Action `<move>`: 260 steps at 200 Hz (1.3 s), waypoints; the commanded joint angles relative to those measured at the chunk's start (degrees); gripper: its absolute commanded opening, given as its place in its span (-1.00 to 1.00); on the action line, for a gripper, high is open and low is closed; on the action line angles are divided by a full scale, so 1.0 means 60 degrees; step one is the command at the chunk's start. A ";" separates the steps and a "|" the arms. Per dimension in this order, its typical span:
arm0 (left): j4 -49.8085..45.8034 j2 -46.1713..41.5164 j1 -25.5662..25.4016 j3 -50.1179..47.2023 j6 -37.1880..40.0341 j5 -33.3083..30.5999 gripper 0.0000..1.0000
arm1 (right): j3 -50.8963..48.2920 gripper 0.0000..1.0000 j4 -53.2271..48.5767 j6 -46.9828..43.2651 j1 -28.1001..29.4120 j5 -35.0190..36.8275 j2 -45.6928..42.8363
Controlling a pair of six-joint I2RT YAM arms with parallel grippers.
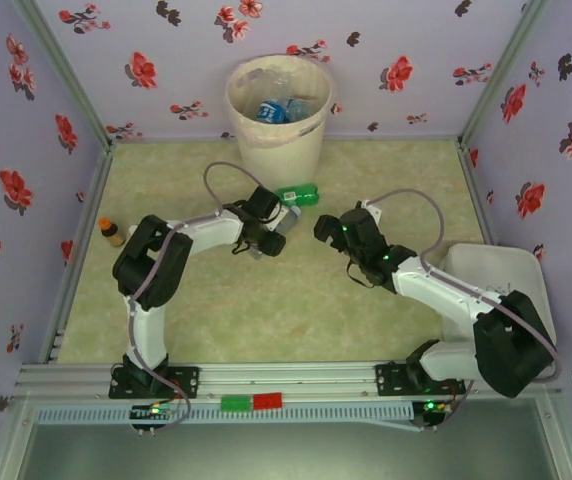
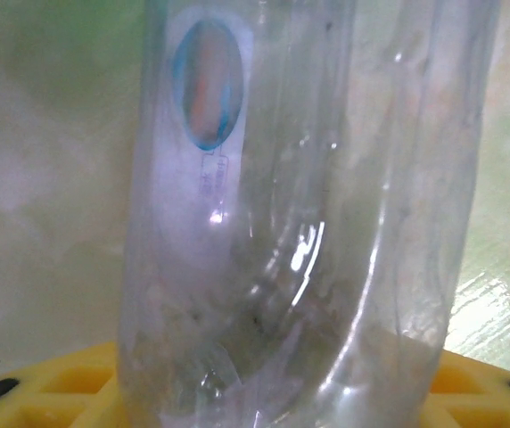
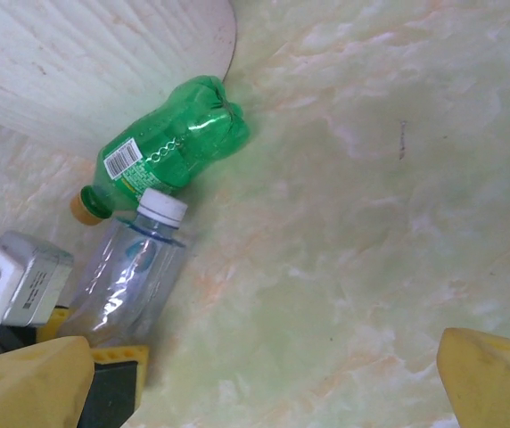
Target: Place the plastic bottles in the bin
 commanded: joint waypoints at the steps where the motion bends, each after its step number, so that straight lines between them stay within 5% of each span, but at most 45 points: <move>1: 0.0212 -0.0562 -0.0118 -0.0408 -0.0416 -0.0330 -0.10 | -0.0135 0.99 -0.0121 -0.0291 -0.0169 0.0288 -0.0092; 166: 0.0836 -0.4475 -0.0255 -0.0647 -0.2324 0.0692 -0.24 | -0.1486 0.99 -0.0181 -0.0751 -0.0728 -0.0155 -0.1673; 260: -0.0389 -0.3851 -0.0226 0.3051 -0.1581 0.0665 -0.27 | -0.1761 0.99 -0.0207 -0.1049 -0.0743 -0.0865 -0.2372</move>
